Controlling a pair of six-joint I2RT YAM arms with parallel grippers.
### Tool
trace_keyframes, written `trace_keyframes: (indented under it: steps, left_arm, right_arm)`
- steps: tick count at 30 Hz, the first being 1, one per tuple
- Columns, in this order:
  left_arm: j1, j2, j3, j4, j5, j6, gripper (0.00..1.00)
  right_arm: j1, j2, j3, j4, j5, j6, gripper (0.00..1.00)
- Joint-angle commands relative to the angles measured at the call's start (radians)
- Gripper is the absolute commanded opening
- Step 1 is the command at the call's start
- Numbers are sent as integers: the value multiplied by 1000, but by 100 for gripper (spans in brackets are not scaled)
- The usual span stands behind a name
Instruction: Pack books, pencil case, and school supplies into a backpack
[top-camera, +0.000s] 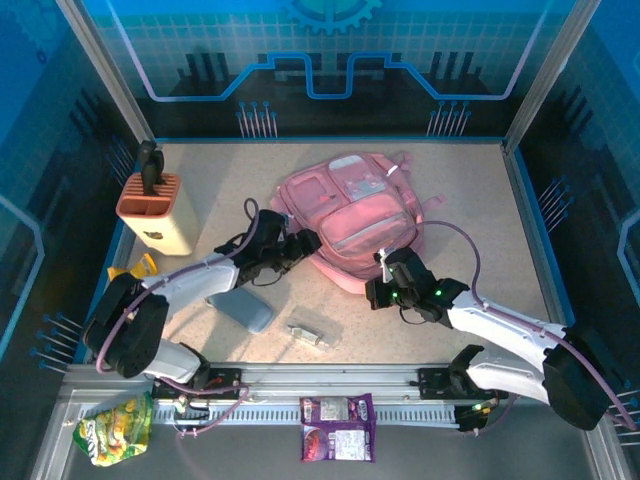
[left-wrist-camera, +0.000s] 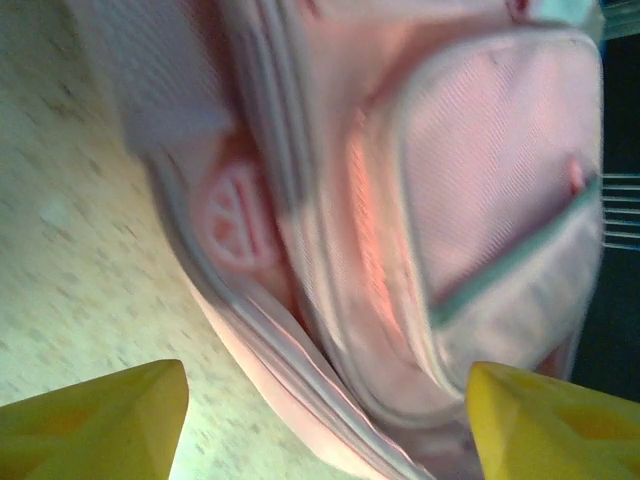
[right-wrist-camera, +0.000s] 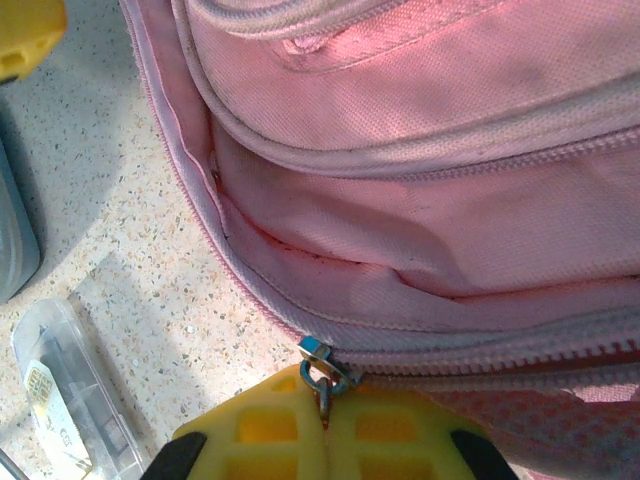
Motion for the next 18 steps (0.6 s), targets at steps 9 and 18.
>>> trace_keyframes:
  steps: [9,18]
  left_arm:
    - [-258,107,-41,294,-136,-358,79]
    - [-344,251,1,376,-244,-473,69]
  right_arm:
    - [13,-20,-16,-2,-20,18,0]
    - [10,-36,-48,17,-17,7,0]
